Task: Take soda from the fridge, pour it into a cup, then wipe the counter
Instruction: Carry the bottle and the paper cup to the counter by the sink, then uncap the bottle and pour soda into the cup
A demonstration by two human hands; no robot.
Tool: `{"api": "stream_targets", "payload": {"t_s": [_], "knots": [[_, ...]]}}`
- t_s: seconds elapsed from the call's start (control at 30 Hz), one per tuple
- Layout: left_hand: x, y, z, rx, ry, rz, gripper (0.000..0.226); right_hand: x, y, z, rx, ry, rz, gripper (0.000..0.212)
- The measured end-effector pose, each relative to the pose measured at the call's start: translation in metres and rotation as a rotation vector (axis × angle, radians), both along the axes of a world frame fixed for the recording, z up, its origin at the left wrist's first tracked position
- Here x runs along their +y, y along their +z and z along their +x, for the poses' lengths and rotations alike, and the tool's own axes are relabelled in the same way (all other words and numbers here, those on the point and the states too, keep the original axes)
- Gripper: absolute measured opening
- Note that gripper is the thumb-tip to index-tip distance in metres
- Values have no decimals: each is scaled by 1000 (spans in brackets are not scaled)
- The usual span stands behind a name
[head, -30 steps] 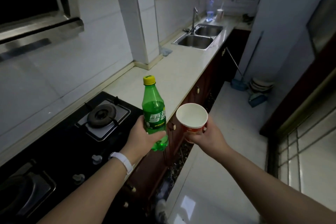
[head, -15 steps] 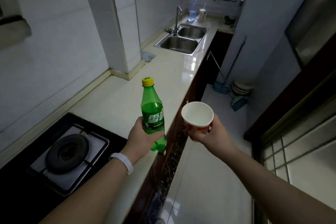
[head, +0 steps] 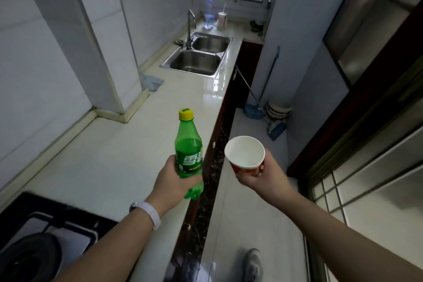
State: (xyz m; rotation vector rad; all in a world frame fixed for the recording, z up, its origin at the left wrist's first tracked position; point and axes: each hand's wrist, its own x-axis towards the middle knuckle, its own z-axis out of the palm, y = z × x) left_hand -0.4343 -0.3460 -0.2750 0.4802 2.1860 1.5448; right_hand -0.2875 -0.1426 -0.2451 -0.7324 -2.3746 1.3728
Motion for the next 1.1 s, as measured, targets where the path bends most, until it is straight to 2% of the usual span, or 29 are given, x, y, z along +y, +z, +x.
{"api": "stream_targets", "payload": {"t_s": [0.27,0.5,0.67,0.93,1.1], "knots": [[78,-3,-41,21,48,-32,52,83,-13,-55,29,87,-92,74],[186,17,-83,51,112,-35,53,204,-5,-102,98,139,-132,72],[246,15,-100,78,156,-45,54,284,-9,-119,77,155,-132,72],[276,-3,-131,14,277,-68,52,329,-18,-163,39,243,-174,74],[277,-21,-165,-50,372,-65,59,342,-26,-208,12,282,-175,78]]}}
